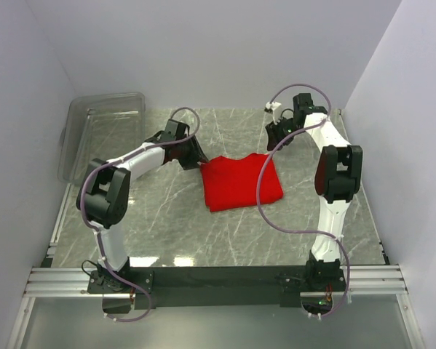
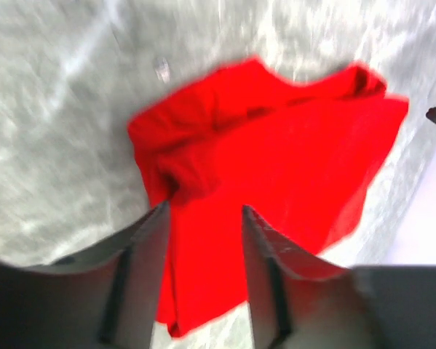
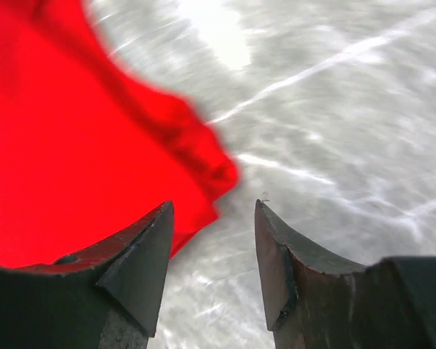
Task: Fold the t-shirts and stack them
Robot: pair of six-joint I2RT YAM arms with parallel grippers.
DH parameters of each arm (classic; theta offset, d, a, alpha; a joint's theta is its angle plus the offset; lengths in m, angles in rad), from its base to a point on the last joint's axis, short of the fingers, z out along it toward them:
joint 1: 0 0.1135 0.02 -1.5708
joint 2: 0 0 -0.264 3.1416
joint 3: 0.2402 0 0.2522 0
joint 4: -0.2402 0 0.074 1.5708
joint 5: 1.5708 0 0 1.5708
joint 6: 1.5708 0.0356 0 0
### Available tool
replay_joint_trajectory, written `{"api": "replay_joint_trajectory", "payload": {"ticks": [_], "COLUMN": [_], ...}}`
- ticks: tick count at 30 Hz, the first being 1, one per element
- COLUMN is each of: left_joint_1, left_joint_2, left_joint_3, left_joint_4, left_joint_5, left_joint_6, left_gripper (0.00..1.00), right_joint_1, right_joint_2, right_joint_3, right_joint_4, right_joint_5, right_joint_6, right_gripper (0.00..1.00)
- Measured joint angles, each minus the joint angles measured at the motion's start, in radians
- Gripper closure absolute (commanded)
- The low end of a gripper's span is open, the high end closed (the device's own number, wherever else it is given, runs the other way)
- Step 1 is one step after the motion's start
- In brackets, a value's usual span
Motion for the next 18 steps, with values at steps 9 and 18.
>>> {"api": "replay_joint_trajectory", "payload": {"ticks": [9,18], "left_joint_1": [0.01,0.006], "left_joint_2": [-0.09,-0.175], "left_joint_3": [-0.024,-0.11], "left_joint_4": [0.057,0.237], "left_joint_5": [-0.141,0.057], "left_joint_6": [-0.026,-0.002], "left_gripper": [0.46,0.76], "right_joint_1": [-0.002,0.027], "right_joint_2": [-0.051,-0.132], "right_joint_3": [-0.068,-0.107], "right_joint_4": [0.191,0.008], "right_joint_5": [0.062,-0.132], "right_joint_6": [0.248,0.069], "right_gripper": [0.76,0.98]}}
